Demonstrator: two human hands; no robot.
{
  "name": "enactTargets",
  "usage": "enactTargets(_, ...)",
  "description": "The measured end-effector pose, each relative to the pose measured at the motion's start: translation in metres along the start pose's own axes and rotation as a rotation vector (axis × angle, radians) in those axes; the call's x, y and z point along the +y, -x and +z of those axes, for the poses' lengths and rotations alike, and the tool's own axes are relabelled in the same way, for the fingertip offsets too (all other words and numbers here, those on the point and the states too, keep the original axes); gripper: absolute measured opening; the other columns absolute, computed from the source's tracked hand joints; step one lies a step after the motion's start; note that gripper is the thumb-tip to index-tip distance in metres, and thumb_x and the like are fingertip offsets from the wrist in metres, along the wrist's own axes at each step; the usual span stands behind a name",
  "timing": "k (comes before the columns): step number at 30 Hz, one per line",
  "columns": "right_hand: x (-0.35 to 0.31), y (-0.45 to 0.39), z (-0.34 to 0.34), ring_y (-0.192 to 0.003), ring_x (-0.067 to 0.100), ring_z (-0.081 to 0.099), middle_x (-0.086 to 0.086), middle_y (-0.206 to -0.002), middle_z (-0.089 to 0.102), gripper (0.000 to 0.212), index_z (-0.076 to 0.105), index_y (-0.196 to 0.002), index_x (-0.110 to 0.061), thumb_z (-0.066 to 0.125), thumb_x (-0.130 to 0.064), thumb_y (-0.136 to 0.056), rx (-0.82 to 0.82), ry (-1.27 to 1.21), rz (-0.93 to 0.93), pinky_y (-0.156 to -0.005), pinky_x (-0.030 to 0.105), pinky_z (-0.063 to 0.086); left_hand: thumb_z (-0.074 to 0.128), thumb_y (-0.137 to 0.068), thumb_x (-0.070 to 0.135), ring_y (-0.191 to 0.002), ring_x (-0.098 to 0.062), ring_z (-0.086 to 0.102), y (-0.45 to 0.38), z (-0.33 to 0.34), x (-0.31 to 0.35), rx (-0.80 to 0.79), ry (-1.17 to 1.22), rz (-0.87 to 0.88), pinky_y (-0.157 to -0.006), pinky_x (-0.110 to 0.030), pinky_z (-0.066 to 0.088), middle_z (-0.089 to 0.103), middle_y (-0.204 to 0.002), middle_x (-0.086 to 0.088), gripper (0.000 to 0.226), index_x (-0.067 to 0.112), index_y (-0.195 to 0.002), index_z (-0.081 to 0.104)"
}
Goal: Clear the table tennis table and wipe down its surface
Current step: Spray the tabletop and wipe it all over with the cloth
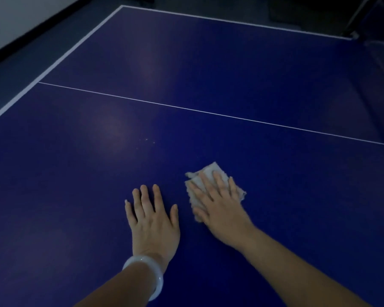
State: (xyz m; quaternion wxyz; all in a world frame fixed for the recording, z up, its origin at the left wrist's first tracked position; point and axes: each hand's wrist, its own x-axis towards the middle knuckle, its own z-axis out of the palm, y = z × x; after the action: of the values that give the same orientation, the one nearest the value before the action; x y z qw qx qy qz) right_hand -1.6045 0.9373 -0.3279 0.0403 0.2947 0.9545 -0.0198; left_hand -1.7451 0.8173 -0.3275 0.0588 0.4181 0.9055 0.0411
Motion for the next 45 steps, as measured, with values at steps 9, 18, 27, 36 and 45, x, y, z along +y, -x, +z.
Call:
enactTargets(9, 0.017, 0.088, -0.004, -0.149, 0.040, -0.005, 0.002, -0.161, -0.025, 0.089, -0.016, -0.154, -0.031, 0.051, -0.025, -0.096, 0.003, -0.126, 0.926, -0.115, 0.067, 0.014, -0.002, -0.094, 0.052, -0.149, -0.035, -0.004, 0.000, -0.003, -0.002, -0.044, 0.040, 0.019, -0.120, -0.054, -0.002, 0.005, -0.162, -0.019, 0.073, 0.011, -0.155, 0.001)
enactTargets(18, -0.096, 0.094, 0.012, -0.151, 0.024, -0.012, -0.003, -0.163, -0.005, 0.060, -0.006, -0.156, -0.036, 0.003, -0.051, -0.099, 0.077, -0.158, 0.874, -0.122, 0.054, -0.001, 0.015, -0.099, 0.048, -0.149, -0.037, 0.000, 0.001, -0.006, -0.003, -0.048, 0.085, 0.045, -0.120, -0.056, -0.001, 0.008, -0.161, -0.020, 0.069, 0.008, -0.155, 0.007)
enactTargets(27, -0.097, 0.097, 0.008, -0.149, 0.018, -0.019, -0.006, -0.163, -0.007, 0.060, -0.008, -0.155, -0.038, 0.000, -0.052, -0.097, 0.090, -0.203, 0.879, -0.122, 0.051, -0.005, 0.032, -0.100, 0.046, -0.149, -0.026, -0.001, -0.009, -0.026, -0.079, -0.109, 0.266, 0.365, -0.119, -0.039, -0.001, 0.003, -0.162, -0.010, 0.065, 0.012, -0.154, 0.019)
enactTargets(36, -0.138, 0.069, 0.000, -0.149, 0.038, -0.009, 0.006, -0.164, -0.015, 0.063, -0.023, -0.151, -0.034, 0.012, -0.046, -0.100, 0.017, -0.171, 1.068, -0.117, 0.065, 0.008, 0.013, -0.092, 0.057, -0.149, -0.037, 0.006, -0.061, -0.039, -0.186, 0.018, 0.080, 0.023, -0.121, -0.051, 0.006, 0.011, -0.159, -0.025, 0.083, 0.002, -0.153, 0.016)
enactTargets(45, -0.121, -0.014, 0.004, -0.147, 0.046, -0.011, 0.011, -0.164, -0.010, 0.071, -0.011, -0.156, -0.026, 0.023, -0.047, -0.097, -0.043, 0.020, 0.369, -0.112, 0.072, 0.009, 0.010, -0.096, 0.053, -0.150, -0.032, 0.001, -0.062, -0.030, -0.188, 0.055, 0.036, 0.024, -0.122, -0.047, 0.000, 0.007, -0.161, -0.020, 0.076, 0.005, -0.155, 0.008)
